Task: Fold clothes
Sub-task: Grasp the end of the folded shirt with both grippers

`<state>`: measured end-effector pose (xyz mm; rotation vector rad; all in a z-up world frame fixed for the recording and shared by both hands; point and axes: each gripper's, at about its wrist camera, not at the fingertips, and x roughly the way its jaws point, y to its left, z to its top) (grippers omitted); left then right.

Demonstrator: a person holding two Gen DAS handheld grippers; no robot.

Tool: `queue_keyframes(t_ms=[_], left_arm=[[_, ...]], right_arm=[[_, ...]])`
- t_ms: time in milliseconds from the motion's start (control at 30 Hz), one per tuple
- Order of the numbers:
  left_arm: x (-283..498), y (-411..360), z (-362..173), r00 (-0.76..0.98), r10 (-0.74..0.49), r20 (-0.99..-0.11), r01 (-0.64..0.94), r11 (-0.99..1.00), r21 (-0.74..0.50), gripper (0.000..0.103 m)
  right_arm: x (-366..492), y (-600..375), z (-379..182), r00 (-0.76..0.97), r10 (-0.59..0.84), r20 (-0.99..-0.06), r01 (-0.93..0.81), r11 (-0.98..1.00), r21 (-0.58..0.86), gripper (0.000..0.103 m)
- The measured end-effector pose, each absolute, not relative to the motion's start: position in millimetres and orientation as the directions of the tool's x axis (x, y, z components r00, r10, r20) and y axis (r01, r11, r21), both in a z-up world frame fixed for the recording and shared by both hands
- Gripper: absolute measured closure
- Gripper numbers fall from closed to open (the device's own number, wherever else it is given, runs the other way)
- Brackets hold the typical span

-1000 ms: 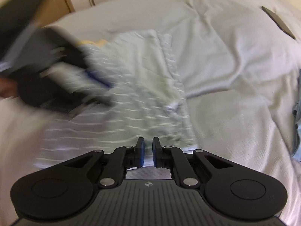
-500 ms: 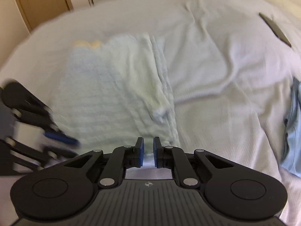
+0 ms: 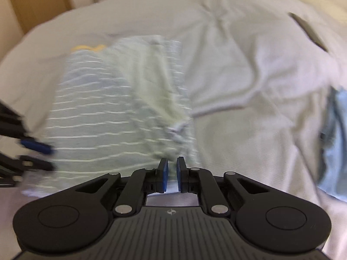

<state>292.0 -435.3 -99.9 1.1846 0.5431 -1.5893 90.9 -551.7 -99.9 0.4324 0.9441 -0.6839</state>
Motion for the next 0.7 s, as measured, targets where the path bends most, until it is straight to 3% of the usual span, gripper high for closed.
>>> queue_keyframes(t_ms=[33,133,267,400,700], left_arm=[[301.2,-433.4,-100.0,0.057,-0.483,-0.874,0.884,-0.382,0.269,0.072],[329.0,-430.9,-105.3,0.146,-0.552,-0.821,0.786,-0.44,0.435,0.069],[348.0,-432.0,-126.8,0.158,-0.671,-0.724,0.54,-0.555,0.632,0.059],[355.9,-431.7,-152.2,0.083,-0.728,-0.68,0.306,-0.631,0.713,0.055],[358.2,-430.7,-184.9,0.01,-0.812,-0.583,0.096,-0.58,0.809,0.048]], right_arm=[[90.1,-548.4,-95.3,0.391,-0.367,-0.844,0.704,0.71,0.018,0.091],[94.1,-529.1,-76.0,0.405,-0.412,-0.817,0.669,0.742,-0.042,0.087],[114.0,-493.5,-57.4,0.472,-0.381,-0.795,0.594,0.804,-0.033,0.062],[150.2,-447.4,-65.0,0.523,-0.275,-0.806,0.492,0.871,0.022,0.06],[222.9,-375.2,-100.7,0.45,-0.264,-0.853,0.352,0.931,-0.102,0.057]])
